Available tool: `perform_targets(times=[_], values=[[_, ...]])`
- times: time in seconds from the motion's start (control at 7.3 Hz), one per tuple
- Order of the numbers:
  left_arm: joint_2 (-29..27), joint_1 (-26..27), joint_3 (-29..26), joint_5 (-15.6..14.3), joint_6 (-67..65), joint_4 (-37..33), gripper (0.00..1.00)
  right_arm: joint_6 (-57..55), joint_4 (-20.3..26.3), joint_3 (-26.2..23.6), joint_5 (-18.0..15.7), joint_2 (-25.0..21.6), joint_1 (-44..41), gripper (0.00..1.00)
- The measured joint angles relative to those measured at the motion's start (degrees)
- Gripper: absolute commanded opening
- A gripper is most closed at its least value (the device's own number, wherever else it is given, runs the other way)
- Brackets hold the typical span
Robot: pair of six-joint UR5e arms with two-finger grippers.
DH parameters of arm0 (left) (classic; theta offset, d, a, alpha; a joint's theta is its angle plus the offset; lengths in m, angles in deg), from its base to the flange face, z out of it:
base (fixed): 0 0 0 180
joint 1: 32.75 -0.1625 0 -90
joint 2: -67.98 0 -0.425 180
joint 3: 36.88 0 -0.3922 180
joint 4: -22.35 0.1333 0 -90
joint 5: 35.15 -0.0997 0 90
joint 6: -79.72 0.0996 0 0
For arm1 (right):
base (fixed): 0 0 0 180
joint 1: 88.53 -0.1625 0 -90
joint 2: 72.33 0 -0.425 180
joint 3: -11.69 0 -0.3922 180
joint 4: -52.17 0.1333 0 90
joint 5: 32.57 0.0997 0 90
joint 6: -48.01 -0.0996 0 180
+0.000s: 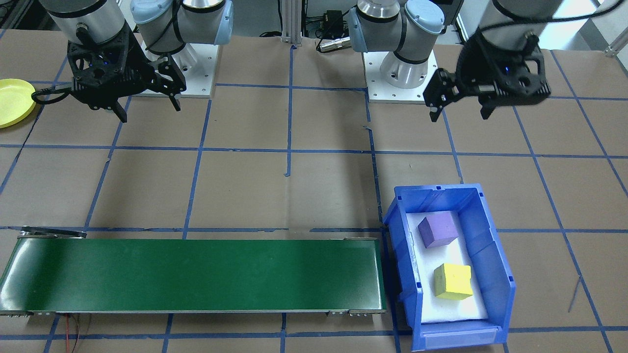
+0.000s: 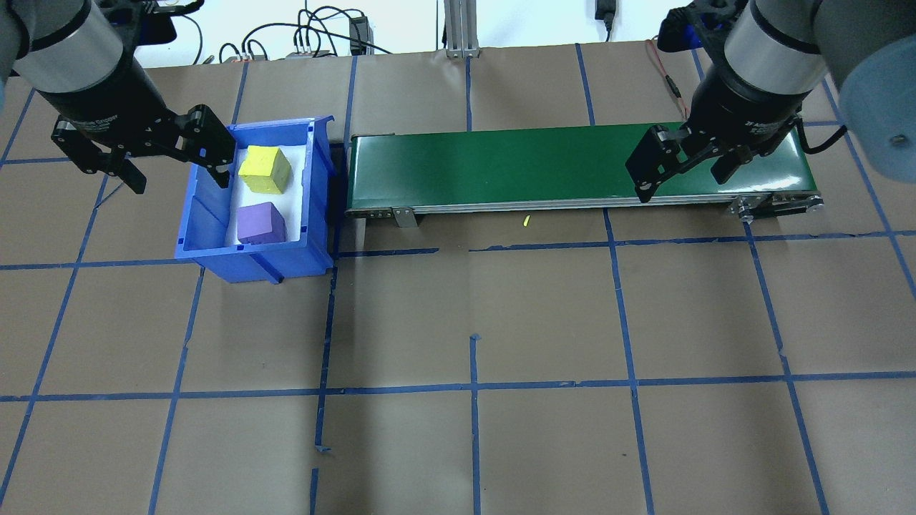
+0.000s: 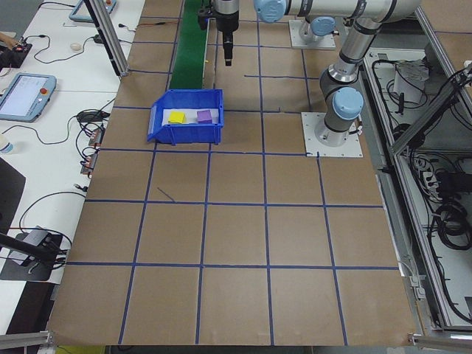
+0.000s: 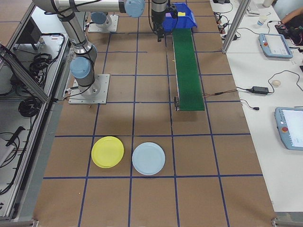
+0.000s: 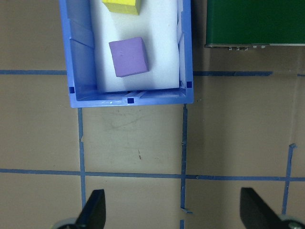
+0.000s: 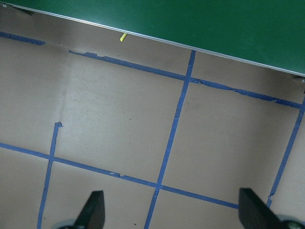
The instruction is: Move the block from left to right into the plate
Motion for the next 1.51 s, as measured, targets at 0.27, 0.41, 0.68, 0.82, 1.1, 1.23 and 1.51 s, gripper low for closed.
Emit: perform_targets(times=[0.27,0.41,0.68,0.82,1.1,1.23,1.51], values=[[-10.16,-1.86,0.02,0.34,1.42,9.79,1.0,-0.06,0.01,-0.25,0.15,0.01,0.05,1.0],[-13.82,-2.04,0.48,0.41,1.64,13.65,1.0,-0.08,0.01,-0.29,0.16,0.01,0.05,1.0],[-18.02,-2.16,2.31,0.16,1.96,18.94,1.0,-0.22,0.36,-0.32,0.17,0.01,0.06,1.0],[-19.64,-2.19,4.07,0.18,1.71,22.02,1.0,-0.28,0.57,-0.32,0.17,0.01,0.06,1.0],[-22.49,-2.17,6.74,0.31,1.43,26.53,0.85,-0.25,0.69,-0.32,0.17,0.01,0.06,1.0],[-23.27,-2.14,7.66,0.31,1.41,27.08,0.48,-0.21,0.7,-0.32,0.17,0.01,0.06,1.0],[-23.77,-2.16,9.24,0.15,1.33,27.18,0.19,-0.18,0.71,-0.35,0.19,0.01,0.06,1.0]])
